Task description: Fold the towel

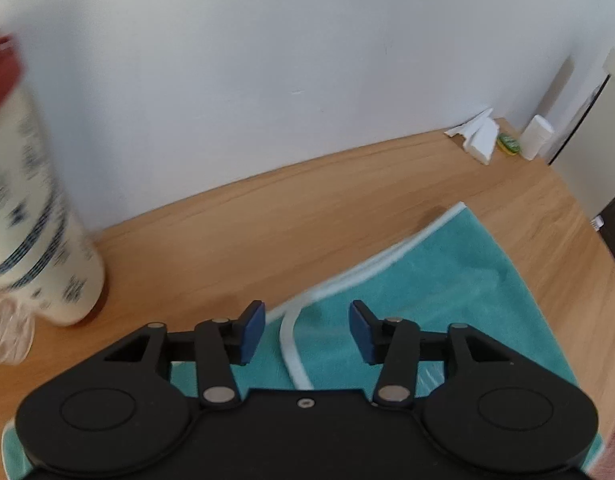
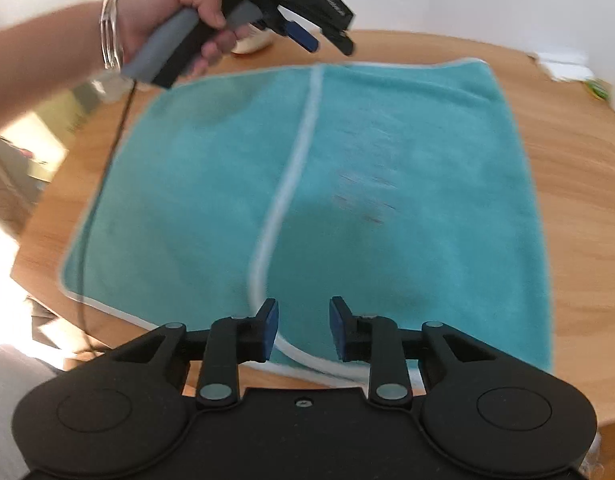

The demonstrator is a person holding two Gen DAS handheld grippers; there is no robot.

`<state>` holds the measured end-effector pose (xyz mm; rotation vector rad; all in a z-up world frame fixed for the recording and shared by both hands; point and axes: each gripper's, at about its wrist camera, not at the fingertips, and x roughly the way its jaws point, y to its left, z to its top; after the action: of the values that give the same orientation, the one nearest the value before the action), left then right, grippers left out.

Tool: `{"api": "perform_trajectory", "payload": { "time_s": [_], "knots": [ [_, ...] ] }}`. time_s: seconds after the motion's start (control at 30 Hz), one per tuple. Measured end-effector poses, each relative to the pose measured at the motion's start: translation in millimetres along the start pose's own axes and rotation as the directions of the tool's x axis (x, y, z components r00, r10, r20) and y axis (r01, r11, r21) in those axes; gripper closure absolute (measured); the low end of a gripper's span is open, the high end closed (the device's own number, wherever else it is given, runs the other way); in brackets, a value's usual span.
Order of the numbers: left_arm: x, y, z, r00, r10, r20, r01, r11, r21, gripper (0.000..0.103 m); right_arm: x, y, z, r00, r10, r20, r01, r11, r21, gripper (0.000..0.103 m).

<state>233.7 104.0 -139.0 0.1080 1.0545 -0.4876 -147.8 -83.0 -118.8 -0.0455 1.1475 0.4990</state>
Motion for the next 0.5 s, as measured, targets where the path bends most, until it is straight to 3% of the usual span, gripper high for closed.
{"api": "perform_trajectory", "payload": {
  "time_s": [0.13, 0.23, 0.27, 0.3, 0.5],
  "knots": [
    [-19, 16, -31, 0.994, 0.101, -0.036, -0.103, 0.994, -0.045, 0.048, 16, 15, -3, 0.998, -0.023, -0.054, 0.018, 0.996, -0.085, 0.071],
    [-29, 27, -67, 0.971, 0.232, -0.062, -0.236, 0.969, -0.072, 0.048, 22, 19, -6, 0.996, -0.053, -0.066, 0.045, 0.992, -0.121, 0.077],
    [-30, 31, -76, 0.967, 0.239, -0.088, -0.246, 0.966, -0.083, 0.048, 21, 19, -7, 0.996, -0.059, -0.065, 0.05, 0.99, -0.128, 0.091],
    [-30, 34, -84, 0.966, 0.234, -0.106, -0.244, 0.965, -0.091, 0.048, 19, 18, -7, 0.996, -0.064, -0.067, 0.054, 0.989, -0.134, 0.096],
    [-33, 37, -103, 0.966, 0.244, -0.084, -0.251, 0.965, -0.077, 0.043, 24, 15, -11, 0.992, -0.075, -0.101, 0.06, 0.987, -0.147, 0.1]
  ]
}}
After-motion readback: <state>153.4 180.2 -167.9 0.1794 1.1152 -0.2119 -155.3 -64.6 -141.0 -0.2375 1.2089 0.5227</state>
